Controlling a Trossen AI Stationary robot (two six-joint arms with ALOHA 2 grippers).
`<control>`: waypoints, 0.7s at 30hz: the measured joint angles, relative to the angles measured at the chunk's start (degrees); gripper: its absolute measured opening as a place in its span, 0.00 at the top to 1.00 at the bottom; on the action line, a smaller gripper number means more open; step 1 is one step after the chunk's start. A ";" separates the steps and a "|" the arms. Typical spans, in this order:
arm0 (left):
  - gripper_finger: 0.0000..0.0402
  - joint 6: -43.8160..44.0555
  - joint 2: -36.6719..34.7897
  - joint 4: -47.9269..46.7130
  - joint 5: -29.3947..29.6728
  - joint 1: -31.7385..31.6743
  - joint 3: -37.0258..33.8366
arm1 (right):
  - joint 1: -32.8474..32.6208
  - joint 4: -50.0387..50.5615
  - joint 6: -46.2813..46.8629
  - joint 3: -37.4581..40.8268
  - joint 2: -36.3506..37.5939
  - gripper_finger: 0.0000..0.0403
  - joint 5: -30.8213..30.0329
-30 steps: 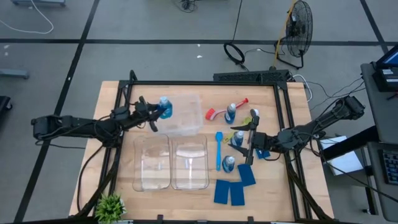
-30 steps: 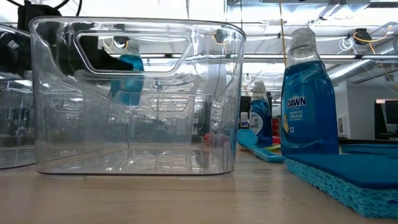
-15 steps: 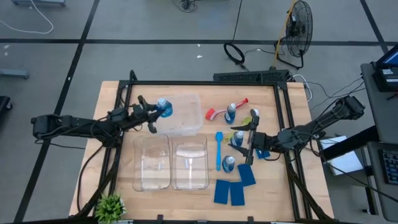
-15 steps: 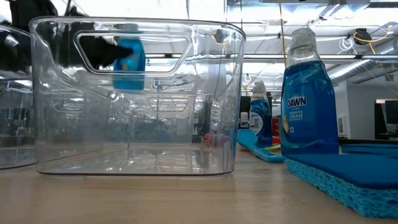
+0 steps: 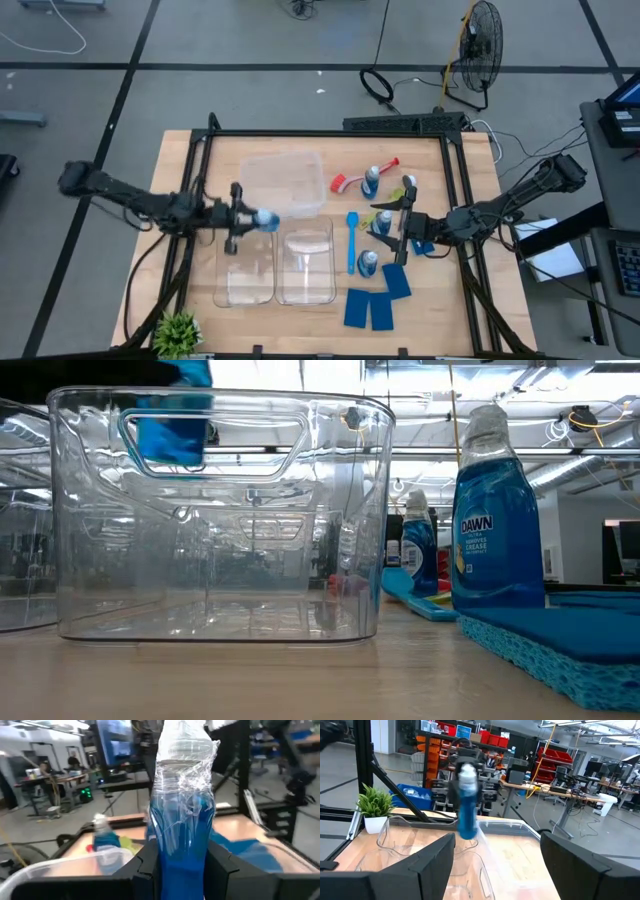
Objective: Pick & Place Kitchen Sink Supplies
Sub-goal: Put the blue dishwashing liquid bottle into the white transparent bin
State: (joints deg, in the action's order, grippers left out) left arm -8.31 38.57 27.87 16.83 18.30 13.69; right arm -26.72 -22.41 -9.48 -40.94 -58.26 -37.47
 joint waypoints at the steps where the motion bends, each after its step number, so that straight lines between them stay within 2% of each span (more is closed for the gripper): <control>1: 0.77 -1.49 -0.70 -0.43 4.67 3.04 -0.06 | 0.00 -0.01 0.22 0.01 0.00 0.31 0.00; 5: 0.77 -10.34 -3.62 1.72 25.69 11.52 -0.04 | 0.00 -0.47 1.27 0.01 0.00 0.31 0.00; 7: 0.77 -13.86 -4.97 2.25 30.45 13.12 -0.04 | 0.00 -0.97 1.30 0.01 0.00 0.31 0.00; 10: 0.77 -18.25 -7.16 2.82 30.90 13.08 -0.04 | 0.00 -1.36 1.30 0.01 0.00 0.31 0.00; 14: 0.77 -19.94 -8.84 1.95 32.58 8.48 -0.02 | 0.00 -1.36 1.19 0.01 0.00 0.31 0.00; 18: 0.77 -18.19 -9.03 1.41 26.27 0.09 -0.02 | 0.13 -2.12 -0.22 0.01 0.00 0.31 0.01; 21: 0.77 -12.36 -9.01 -0.93 20.21 -8.10 -0.02 | 0.13 -2.99 -1.44 0.01 0.00 0.31 0.02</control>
State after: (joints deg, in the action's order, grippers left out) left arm -20.67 29.56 26.94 37.04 10.20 13.67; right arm -26.59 -25.41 -10.92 -40.92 -58.26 -37.45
